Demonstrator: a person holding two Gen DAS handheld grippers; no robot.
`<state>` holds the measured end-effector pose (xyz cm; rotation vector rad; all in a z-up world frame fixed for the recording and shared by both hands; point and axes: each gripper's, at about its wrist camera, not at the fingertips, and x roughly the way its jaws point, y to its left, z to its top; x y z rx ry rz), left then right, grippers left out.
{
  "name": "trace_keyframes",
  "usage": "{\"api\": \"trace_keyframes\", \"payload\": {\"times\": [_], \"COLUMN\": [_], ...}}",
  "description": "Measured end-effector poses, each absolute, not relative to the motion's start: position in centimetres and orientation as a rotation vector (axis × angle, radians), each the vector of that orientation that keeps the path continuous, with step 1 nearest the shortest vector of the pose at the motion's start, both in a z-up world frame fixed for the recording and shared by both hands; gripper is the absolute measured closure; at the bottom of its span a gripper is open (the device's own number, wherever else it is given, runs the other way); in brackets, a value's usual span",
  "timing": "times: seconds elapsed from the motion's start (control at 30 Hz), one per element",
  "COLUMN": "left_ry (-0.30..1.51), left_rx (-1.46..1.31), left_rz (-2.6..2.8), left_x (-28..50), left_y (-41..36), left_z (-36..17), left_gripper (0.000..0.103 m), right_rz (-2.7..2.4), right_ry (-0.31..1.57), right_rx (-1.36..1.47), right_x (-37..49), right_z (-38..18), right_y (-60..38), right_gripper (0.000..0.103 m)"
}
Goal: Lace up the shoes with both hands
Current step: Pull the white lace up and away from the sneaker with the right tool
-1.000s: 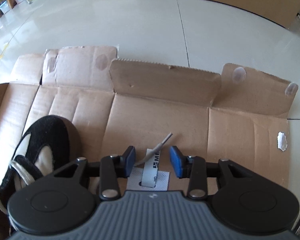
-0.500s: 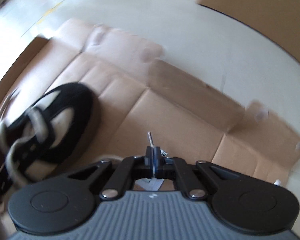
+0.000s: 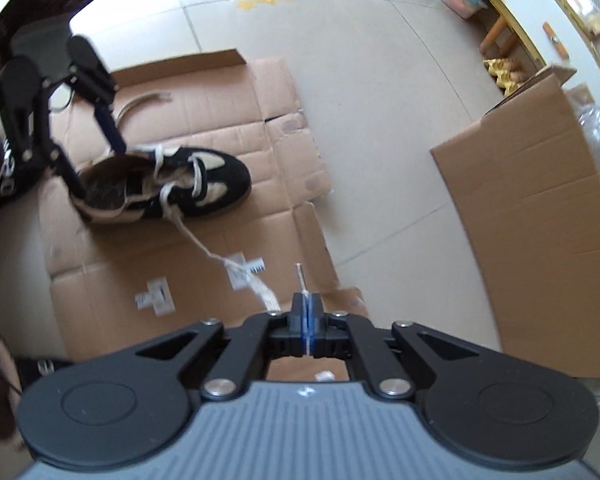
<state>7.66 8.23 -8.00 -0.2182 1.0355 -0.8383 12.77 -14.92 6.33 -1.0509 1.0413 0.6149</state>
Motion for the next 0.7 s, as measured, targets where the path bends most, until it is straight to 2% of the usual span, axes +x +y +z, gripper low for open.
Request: {"api": "trace_keyframes", "payload": {"times": [0.4, 0.7], "left_ry": [0.988, 0.966], "left_rx": [-0.052, -0.044], "left_rz": [-0.827, -0.804], "left_x": [6.2, 5.8], "left_y": [5.7, 6.6], "left_z": [-5.9, -5.4], "left_gripper": [0.032, 0.032], "right_rz": [0.576, 0.591], "right_ry": [1.129, 1.110], "right_rx": [-1.287, -1.323], "right_x": [8.9, 8.4], "right_z": [11.5, 12.0], "right_y": [-14.3, -13.1], "right_gripper": [0.103, 0.103]}}
